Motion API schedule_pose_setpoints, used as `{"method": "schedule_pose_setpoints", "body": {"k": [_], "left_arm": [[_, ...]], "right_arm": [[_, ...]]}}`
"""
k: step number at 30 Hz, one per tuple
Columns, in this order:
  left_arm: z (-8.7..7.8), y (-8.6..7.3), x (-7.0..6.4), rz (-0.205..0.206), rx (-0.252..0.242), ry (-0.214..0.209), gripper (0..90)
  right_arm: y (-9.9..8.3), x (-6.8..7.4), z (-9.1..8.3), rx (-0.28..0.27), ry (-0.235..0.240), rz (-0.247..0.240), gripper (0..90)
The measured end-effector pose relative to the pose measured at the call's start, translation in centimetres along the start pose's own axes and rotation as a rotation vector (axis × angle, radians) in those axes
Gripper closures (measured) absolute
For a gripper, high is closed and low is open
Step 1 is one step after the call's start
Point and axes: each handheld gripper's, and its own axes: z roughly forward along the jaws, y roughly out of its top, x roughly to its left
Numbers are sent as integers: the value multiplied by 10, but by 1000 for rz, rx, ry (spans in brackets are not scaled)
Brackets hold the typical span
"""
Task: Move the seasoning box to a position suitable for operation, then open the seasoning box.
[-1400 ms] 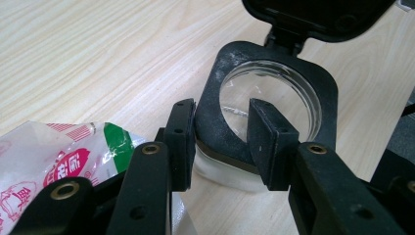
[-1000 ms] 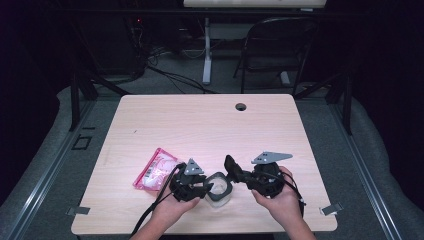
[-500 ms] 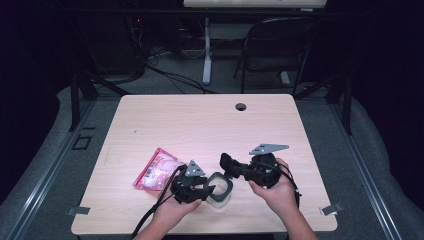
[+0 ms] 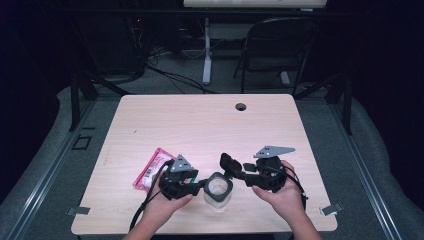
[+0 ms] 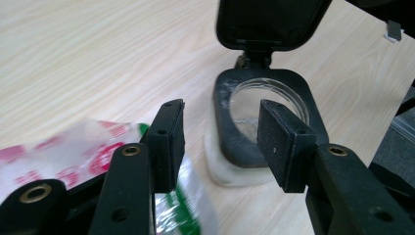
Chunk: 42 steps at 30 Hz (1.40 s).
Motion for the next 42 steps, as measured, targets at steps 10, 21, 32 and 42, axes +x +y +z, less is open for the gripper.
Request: {"method": "schedule_pose_setpoints", "body": {"k": [10,21,32,42], "left_arm": [[-33,-21,24,-37,-23,55,536],[-57,-50,46,-96,-60,83,523],[-55,-66,52,-119,-49,81,531],[-48,-75,50,-115,-20,102,401]], "right_arm": [[-17,1,-7,19,7,-86,470],[-19,8,-16,11,0,-36,532],[-15,15,-10,2,-5,-58,600],[-15,15,-6,8,-4,-35,571]]}}
